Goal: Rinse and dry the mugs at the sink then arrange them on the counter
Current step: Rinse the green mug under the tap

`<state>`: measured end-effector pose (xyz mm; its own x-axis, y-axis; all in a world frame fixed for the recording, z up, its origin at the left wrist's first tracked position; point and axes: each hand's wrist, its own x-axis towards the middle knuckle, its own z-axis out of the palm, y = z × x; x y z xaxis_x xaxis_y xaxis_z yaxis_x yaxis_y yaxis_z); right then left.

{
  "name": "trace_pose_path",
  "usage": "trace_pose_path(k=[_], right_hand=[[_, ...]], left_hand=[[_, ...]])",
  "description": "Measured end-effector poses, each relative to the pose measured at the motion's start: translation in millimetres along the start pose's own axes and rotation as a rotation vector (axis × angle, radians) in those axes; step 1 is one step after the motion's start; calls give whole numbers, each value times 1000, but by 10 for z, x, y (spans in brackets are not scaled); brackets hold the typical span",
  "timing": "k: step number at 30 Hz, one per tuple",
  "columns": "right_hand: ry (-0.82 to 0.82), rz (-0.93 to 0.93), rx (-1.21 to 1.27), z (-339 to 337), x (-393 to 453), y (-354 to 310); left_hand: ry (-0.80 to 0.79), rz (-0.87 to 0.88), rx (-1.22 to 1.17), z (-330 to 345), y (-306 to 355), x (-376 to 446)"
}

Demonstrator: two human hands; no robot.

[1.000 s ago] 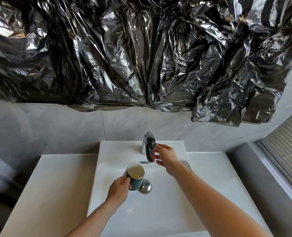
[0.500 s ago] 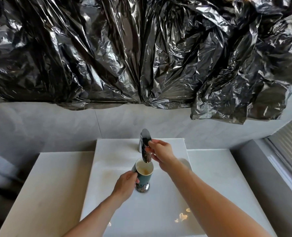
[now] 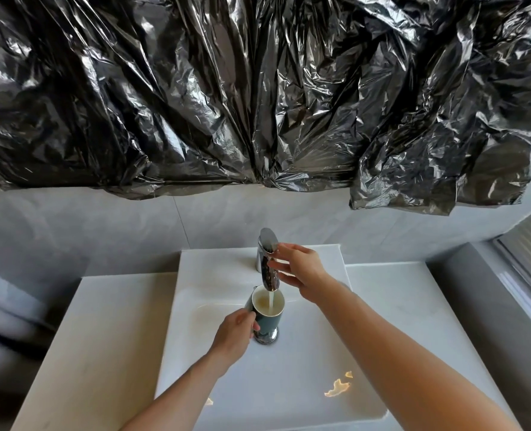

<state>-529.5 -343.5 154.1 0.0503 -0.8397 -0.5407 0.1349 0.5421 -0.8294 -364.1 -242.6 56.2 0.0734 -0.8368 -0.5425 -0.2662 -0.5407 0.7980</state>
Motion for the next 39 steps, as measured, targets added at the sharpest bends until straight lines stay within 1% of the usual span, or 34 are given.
trace_pose_path(k=[2, 4, 5, 6, 8, 9, 11, 13, 15, 17, 18, 21, 24, 30, 39], right_hand=[[27, -33, -56, -97, -47, 54], [87, -89, -168, -253, -83, 195], [133, -135, -276, -371, -83, 319], [192, -199, -440, -509, -83, 450], [303, -297, -827, -834, -71, 716], [331, -302, -985, -1003, -49, 857], [339, -205, -1197, -1300, -41, 1115], [361, -77, -1286, -1528, -79, 1316], [370, 12, -1245, -1683, -121, 1506], [327, 76, -1159, -1774, -143, 1689], [316, 86, -1109, -1801, -148, 1770], [371, 58, -1021, -1846, -122, 1880], [397, 45, -1018, -1844, -100, 1898], [375, 41, -1037, -1889, -70, 1953], [345, 50, -1059, -1902, -59, 1956]], left_hand=[[-4, 5, 1, -9, 14, -13], [-17, 8, -12, -11, 20, -15], [-22, 5, -18, -10, 11, -9], [-27, 5, -24, -7, 3, -1], [-29, 6, -28, -2, -4, 3], [-31, 10, -31, 2, 0, -4], [-37, 19, -37, 13, 1, -17], [-39, 20, -36, 27, -4, -24], [-35, 24, -27, 42, -24, -27], [-36, 24, -26, 47, -36, -28], [-35, 22, -28, 46, -39, -26], [-38, 34, -28, 38, -30, -20], [-30, 23, -35, 47, -52, 4], [-13, 1, -73, 84, -93, 44], [8, 7, -71, 173, -98, 66]])
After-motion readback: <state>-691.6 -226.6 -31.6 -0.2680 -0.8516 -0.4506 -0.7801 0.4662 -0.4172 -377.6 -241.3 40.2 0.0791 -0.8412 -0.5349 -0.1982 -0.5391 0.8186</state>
